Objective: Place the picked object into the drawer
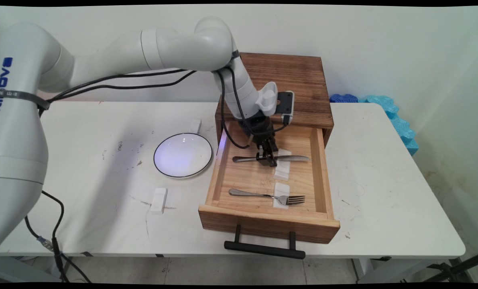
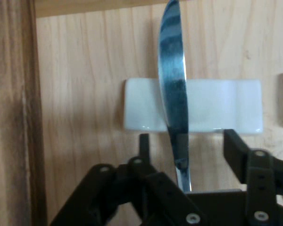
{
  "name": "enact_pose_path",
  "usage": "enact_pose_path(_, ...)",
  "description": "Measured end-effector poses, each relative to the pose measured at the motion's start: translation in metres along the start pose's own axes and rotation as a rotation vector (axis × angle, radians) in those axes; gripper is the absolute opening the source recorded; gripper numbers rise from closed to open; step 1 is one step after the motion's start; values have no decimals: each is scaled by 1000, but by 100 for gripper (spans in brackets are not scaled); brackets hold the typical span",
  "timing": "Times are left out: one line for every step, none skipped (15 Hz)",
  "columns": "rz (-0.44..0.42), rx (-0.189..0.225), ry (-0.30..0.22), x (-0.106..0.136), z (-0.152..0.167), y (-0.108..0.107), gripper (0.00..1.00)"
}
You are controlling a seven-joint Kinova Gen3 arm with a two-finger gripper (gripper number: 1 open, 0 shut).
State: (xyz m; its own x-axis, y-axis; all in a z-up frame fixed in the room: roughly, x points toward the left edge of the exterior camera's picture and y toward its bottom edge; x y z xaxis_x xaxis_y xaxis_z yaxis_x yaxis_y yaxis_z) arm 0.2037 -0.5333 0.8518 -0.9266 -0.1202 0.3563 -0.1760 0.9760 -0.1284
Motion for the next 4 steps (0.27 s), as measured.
enact_pose_path(-1, 1, 2, -1, 0, 0, 100)
enact_pose_path(-2, 3, 5, -1, 0, 0, 100)
enact_pose_path(-3, 5, 10, -1, -1, 0, 100)
enact_pose_path(-5, 7, 14, -1, -3, 1, 100)
